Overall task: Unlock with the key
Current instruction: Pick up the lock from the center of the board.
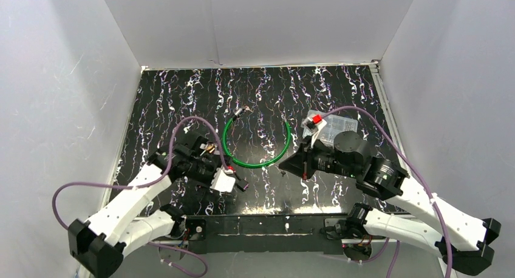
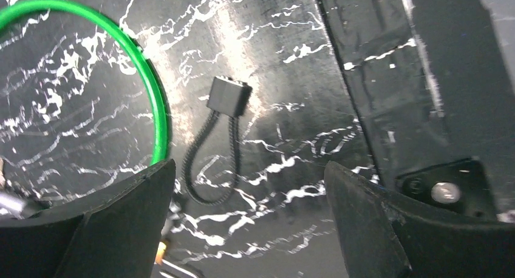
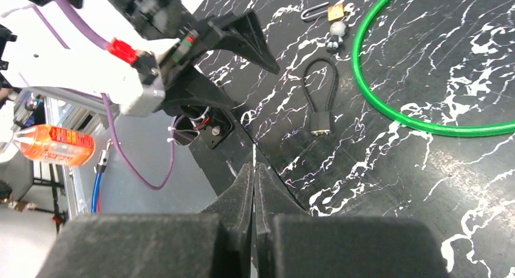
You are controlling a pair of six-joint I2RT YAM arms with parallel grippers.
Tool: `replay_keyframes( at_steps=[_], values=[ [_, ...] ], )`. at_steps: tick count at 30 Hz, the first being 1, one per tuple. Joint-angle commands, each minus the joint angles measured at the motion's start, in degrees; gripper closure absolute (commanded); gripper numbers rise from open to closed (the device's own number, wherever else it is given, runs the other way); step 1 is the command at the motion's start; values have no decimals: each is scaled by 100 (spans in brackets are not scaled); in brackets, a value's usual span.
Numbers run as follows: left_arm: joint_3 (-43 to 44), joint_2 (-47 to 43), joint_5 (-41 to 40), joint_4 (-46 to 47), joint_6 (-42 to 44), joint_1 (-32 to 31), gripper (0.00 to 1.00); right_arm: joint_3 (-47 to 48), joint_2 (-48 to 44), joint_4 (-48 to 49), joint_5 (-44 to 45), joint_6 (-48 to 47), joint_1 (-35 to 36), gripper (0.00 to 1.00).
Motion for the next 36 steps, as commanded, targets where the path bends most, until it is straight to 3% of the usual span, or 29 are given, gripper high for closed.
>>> replay_keyframes(
  at_steps=[1,5,14,22,31,36],
  values=[
    [-196,653,272,757,1380,-128,6,-121,-466,45,484,232,-36,99],
    [-31,1565,294,834,2109,-301,4,-236,-717,-34,614,256,-53,99],
    [542,3500,0,1075,2518,-641,6,-267,-979,18,756,196,-144,99],
    [595,4065,-240,1541,2333,-678,24,-116,-1045,-25,673,172,-255,99],
    [223,3961,-382,1861,2146,-679,68,-28,-1051,-107,615,160,-322,99],
    [48,3805,-451,2172,1755,-720,75,-47,-1061,-143,618,174,-344,99]
  ],
)
